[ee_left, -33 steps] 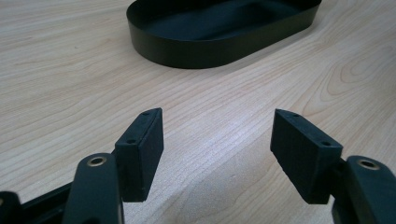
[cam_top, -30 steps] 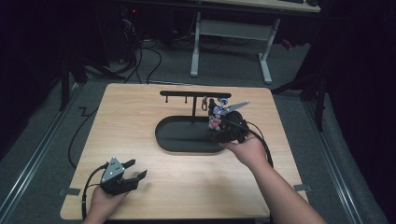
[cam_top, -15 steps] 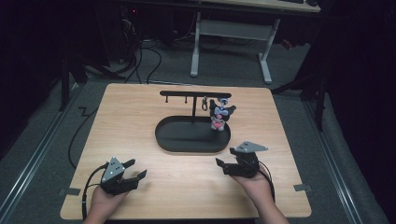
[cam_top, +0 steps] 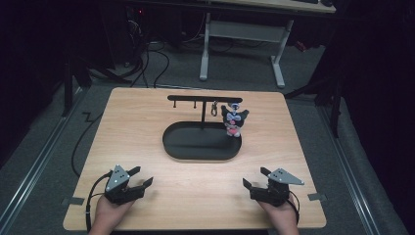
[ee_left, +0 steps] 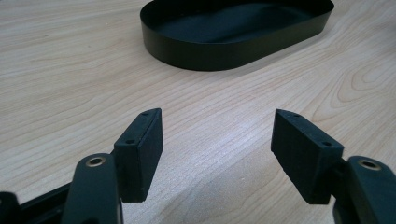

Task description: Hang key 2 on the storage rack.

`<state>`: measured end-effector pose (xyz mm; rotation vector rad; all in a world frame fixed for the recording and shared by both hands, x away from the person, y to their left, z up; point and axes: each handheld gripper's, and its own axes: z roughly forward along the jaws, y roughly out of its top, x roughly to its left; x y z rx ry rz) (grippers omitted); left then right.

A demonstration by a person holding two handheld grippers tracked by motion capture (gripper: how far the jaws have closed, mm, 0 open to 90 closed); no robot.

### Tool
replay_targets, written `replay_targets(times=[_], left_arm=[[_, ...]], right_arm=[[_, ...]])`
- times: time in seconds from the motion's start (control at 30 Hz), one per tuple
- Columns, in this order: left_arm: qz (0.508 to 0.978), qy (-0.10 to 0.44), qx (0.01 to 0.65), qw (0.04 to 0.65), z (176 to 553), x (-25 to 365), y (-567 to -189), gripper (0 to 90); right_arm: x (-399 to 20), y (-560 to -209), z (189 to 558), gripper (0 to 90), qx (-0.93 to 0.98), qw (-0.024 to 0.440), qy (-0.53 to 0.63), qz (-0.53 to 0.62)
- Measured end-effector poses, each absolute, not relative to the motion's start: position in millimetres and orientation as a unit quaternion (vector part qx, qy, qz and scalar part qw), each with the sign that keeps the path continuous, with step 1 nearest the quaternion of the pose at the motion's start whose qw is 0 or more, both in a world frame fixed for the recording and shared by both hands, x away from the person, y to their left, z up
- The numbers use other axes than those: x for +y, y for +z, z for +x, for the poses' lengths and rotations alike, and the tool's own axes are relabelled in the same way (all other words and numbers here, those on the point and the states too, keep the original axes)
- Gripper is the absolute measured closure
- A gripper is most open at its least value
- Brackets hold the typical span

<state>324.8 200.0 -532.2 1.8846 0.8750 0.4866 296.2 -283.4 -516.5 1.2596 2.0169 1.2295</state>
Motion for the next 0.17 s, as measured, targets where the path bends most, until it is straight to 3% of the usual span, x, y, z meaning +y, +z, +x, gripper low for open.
replay_targets(times=[0.17], left_arm=[[0.774,0.198,0.36,0.481,325.2,200.2,-532.1,34.9]], right_arm=[[-278.6,-519.8,296.0,14.6,0.736,0.23,0.443,0.456]])
